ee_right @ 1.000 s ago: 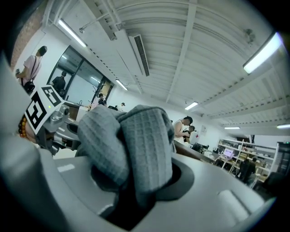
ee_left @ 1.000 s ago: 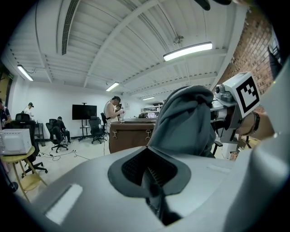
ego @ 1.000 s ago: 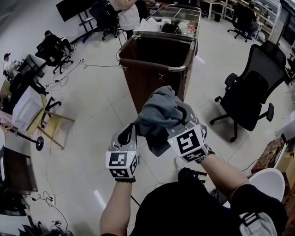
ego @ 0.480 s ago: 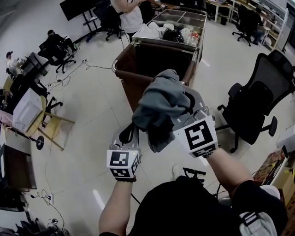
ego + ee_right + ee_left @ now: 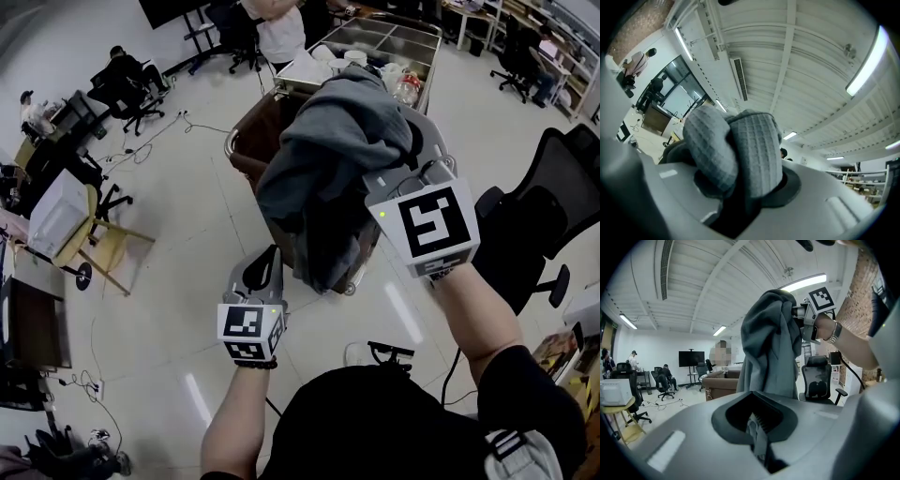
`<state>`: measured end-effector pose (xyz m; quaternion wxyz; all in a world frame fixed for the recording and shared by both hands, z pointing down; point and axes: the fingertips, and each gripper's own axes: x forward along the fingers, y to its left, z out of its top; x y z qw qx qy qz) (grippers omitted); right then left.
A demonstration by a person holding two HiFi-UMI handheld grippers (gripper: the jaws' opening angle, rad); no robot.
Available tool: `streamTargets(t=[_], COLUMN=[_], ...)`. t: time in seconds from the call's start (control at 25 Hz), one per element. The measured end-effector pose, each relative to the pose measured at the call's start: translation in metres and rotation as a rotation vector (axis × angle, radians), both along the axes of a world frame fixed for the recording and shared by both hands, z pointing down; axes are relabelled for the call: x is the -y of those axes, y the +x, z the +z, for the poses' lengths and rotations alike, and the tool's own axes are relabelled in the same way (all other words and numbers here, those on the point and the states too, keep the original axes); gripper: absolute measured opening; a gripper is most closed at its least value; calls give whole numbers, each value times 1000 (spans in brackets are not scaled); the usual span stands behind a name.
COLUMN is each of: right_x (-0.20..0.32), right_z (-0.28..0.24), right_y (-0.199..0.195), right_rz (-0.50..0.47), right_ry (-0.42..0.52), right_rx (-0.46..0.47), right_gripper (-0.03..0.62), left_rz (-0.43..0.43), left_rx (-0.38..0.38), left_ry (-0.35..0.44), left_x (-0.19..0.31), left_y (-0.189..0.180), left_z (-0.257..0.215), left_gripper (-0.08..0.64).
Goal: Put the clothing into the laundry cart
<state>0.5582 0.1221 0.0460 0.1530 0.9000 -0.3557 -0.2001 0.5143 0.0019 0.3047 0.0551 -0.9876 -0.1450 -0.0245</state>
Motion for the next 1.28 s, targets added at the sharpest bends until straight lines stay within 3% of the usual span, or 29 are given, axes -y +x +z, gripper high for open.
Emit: streamTargets(t=[0.2,0.32,0.68,0.96,1.28], right_x=[-29,-43,-45,-35,-40], right_z=[-11,-5,107,181,196], right_y=[51,99,217,255,254], right_rz=[22,45,72,43,-2], right_ry=[-20,-64,-259,-376,-373], right_rx=[-2,51,288,452,533], right_gripper=[153,153,164,238,307], left_rz=[-24,-36,-66,-82,-61], left_rx=[10,22,69,104,122], left_ry=[6,9,19,9,4], left_x=[-29,-45,-60,-49,-53], left_y=[26,49,102,125,133], left_z=[-5,-20,-10,6,11], left_gripper=[2,3,3,3,2])
